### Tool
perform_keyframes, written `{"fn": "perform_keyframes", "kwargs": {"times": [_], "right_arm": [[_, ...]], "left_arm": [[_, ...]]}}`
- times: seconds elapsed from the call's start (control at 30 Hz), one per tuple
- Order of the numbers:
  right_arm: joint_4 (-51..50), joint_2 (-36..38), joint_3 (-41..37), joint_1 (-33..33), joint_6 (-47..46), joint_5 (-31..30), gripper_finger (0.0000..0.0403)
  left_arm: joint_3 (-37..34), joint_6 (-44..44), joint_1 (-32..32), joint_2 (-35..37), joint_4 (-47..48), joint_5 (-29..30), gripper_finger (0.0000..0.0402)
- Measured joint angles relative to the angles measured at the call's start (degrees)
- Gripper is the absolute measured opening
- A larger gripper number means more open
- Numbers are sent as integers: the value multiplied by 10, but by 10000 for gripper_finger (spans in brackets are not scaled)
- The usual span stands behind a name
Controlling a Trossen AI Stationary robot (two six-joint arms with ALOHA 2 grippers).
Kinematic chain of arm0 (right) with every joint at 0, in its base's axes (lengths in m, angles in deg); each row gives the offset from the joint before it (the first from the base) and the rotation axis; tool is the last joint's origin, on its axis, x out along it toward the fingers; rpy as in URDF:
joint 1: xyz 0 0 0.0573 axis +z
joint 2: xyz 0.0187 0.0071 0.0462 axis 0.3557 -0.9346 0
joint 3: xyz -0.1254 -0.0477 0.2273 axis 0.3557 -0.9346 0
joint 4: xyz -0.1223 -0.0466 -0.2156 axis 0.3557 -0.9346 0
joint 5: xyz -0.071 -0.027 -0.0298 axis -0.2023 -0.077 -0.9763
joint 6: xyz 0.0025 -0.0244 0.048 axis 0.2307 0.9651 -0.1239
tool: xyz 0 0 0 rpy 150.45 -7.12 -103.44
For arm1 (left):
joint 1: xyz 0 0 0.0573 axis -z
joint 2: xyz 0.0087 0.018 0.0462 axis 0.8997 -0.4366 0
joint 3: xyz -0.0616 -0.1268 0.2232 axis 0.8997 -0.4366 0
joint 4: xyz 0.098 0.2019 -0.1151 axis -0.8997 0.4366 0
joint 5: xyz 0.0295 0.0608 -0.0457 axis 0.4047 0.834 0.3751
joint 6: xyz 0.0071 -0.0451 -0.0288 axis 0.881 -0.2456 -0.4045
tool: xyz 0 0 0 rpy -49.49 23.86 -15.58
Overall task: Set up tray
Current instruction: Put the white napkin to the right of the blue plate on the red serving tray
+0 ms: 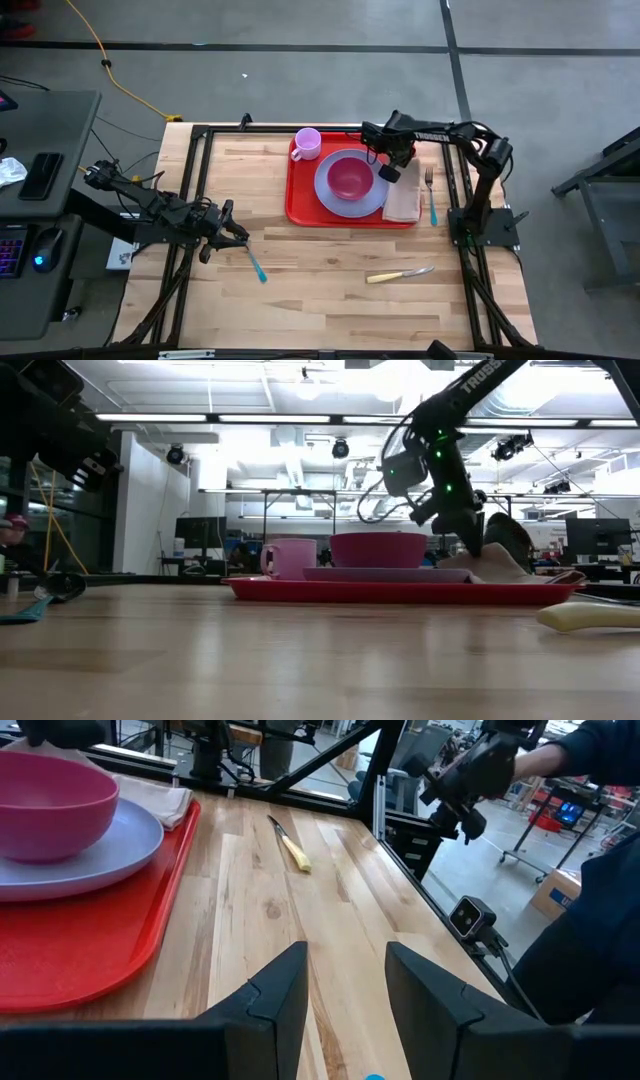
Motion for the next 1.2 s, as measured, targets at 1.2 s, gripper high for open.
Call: {"fn": "perform_keyframes", "kwargs": {"times": [1.2], "right_arm": [[190,-1,-86,-28,47,25,0]], "left_arm": [[0,-19,0,0,0,7,166]]}}
